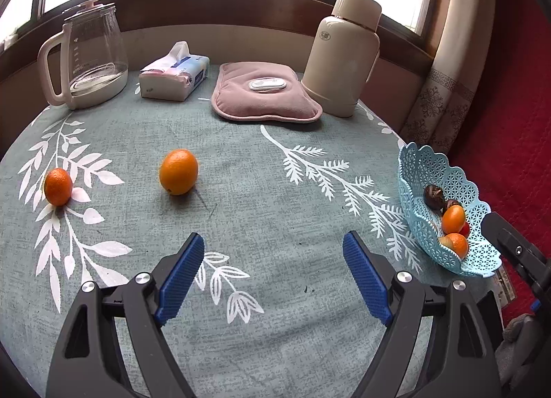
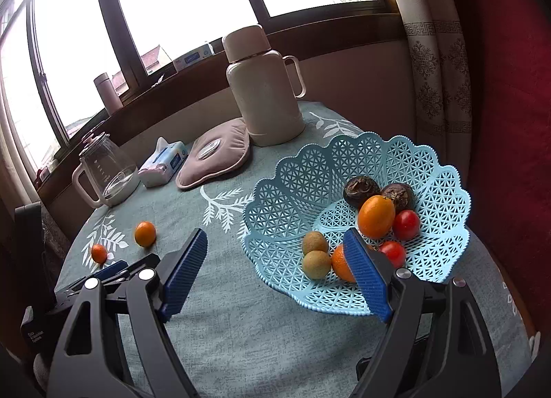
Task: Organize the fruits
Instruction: 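Withdraw both open tools from the basket toward the large oranges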
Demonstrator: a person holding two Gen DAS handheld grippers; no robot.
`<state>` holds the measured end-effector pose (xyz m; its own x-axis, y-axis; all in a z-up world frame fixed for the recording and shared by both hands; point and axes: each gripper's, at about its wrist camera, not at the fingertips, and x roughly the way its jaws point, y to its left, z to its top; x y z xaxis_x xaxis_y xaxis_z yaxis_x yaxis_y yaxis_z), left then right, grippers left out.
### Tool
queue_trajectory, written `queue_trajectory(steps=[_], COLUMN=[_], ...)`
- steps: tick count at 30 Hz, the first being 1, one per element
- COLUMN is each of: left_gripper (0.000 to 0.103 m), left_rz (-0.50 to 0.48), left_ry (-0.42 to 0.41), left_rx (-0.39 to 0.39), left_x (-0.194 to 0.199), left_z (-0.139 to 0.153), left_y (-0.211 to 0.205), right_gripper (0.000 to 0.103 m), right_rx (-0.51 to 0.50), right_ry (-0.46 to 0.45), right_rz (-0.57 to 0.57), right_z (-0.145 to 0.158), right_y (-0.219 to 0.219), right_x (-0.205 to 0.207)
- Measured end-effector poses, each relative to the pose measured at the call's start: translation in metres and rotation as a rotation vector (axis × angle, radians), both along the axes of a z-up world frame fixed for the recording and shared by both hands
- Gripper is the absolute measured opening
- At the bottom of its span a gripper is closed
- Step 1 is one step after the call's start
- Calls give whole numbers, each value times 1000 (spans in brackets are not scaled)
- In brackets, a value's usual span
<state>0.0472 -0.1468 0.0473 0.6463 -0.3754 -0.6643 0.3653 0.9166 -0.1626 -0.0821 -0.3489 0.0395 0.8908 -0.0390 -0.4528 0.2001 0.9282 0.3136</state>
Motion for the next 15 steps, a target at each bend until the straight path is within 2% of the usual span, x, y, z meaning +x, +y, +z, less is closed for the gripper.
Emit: queue_trajectory(steps=[15], left_gripper=[82], left_rz=[58], left_ry=[5], left_rx=[2], left_x=[6], left_z=[-5], left_y=[28], right_gripper=[83], right_rx=[-76], right_ry=[35], right_rz=[88], right_z=[-10], right_y=[38], right_x=[8])
